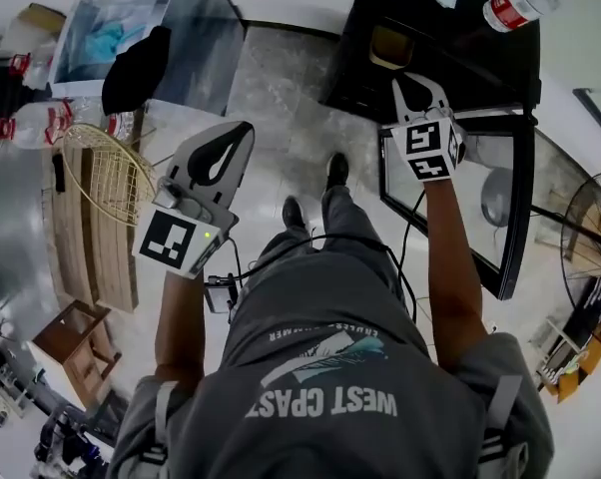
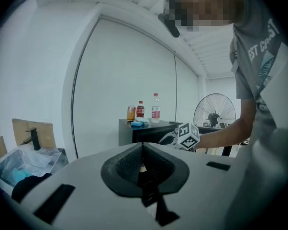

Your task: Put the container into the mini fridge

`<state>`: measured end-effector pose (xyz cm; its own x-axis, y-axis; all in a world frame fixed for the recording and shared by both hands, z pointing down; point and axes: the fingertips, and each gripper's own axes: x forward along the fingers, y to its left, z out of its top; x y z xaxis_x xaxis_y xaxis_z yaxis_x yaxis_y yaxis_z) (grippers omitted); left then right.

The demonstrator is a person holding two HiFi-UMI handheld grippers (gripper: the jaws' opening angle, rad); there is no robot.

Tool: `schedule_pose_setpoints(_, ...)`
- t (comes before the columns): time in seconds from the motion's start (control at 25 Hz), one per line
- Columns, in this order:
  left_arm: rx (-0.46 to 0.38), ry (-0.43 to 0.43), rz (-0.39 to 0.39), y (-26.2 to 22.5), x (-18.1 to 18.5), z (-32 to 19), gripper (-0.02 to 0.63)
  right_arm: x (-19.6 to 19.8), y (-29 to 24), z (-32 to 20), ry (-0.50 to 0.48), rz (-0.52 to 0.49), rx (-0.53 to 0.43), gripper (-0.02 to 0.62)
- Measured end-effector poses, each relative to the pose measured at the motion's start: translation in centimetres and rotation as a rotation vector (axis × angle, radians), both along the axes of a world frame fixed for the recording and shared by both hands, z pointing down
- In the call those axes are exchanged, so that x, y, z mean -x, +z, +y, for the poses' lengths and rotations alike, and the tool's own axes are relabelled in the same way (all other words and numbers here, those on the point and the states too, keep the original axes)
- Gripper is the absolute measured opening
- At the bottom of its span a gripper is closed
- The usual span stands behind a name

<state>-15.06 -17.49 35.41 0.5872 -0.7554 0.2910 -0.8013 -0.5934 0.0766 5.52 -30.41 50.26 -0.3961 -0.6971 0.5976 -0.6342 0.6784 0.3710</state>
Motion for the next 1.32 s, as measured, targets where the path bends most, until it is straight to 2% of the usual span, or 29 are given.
schedule_pose_setpoints(0.12,-0.032,0.01,0.005,-1.4,0.3,0.7,0.017,1.5,-5.4,2.4,-0.013,-0.114,-0.026,0.041)
schedule_pose_setpoints(0.44,-0.117,0.041,-0.006,-3.9,0.6,2.4,0.016,5.4,-18.4,10.6,-0.158,-0.375,-0.075,0.026)
schedule_pose_setpoints(0.6,-0.146,0.051,0.002,-5.1,0.9,3.2,0.017,6.6,-23.8,14.1,-0.2,-0.458,-0.132,0.026)
schedule_pose_setpoints(0.92,-0.188,0.086,0.007,-5.9,0.5,4.3,0.017,5.4,-26.8,17.4,-0.176,-0.474,-0.179,0.026)
schedule_pose_setpoints(1.32,-0.182,0.119,0.016,-5.9,-0.1,5.8,0.016,4.5,-26.8,19.5,-0.139,-0.458,-0.162,0.026)
